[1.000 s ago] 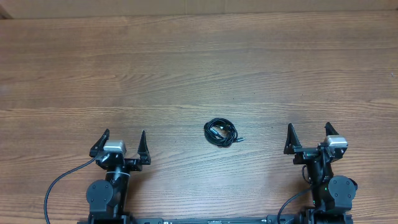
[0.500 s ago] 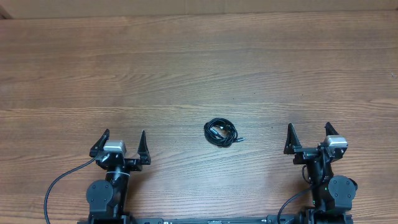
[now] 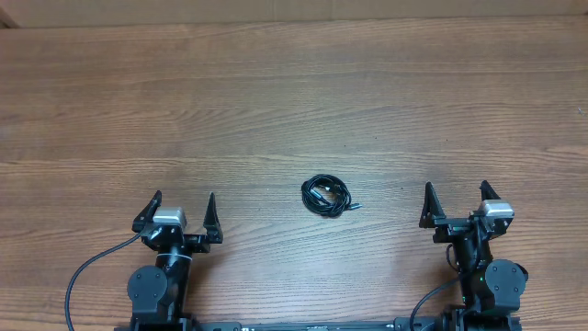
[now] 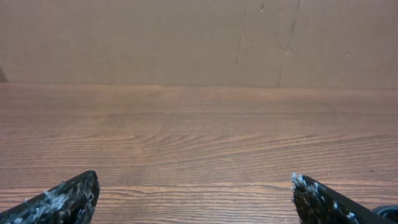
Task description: Untangle cables
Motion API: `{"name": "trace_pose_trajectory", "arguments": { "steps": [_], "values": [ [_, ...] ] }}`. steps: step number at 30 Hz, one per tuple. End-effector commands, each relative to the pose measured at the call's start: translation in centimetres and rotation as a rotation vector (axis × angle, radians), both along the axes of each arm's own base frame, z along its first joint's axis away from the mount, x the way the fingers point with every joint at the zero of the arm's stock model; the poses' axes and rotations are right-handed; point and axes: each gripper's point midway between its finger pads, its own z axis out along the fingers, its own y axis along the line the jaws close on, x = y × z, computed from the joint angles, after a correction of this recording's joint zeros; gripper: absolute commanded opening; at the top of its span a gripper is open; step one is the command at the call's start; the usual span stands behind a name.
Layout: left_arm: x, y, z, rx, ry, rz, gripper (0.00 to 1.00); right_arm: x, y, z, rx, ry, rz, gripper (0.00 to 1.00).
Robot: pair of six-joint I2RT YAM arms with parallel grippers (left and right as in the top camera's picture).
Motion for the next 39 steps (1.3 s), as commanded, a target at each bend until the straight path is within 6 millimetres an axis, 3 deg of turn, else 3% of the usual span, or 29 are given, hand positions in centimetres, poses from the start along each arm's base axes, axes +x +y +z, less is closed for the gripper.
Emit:
{"name": "trace_pose_trajectory", "arguments": {
  "steps": [1, 11, 16, 21, 27, 33, 39],
  "values": [
    [0.0, -0.1, 0.0, 0.004, -0.006, -0.006, 0.99, 0.0, 0.0, -0.2, -0.008, -0.005, -0.002, 1.00],
    [0.0, 0.2, 0.4, 0.009, -0.026, 0.014, 0.99, 0.0, 0.0, -0.2, -0.008, -0.005, -0.002, 1.00],
    [0.0, 1.9, 0.7, 0.037, -0.035, 0.111, 1.00, 0.0, 0.0, -0.2, -0.008, -0.005, -0.002, 1.00],
    [-0.2, -0.2, 3.9, 0.034, -0.139, -0.013, 0.99, 0.0, 0.0, -0.2, -0.008, -0.005, -0.002, 1.00],
    [-1.1, -0.7, 6.7, 0.015, -0.108, -0.037, 1.00, 0.0, 0.0, -0.2, -0.008, -0.005, -0.002, 1.00],
    [-1.6, -1.9, 9.7, 0.006, 0.005, -0.111, 0.99, 0.0, 0.0, -0.2, -0.008, -0.005, -0.002, 1.00],
    [-0.6, -3.5, 11.2, 0.012, 0.200, -0.212, 1.00, 0.0, 0.0, -0.2, -0.008, -0.005, -0.002, 1.00]
  ]
}}
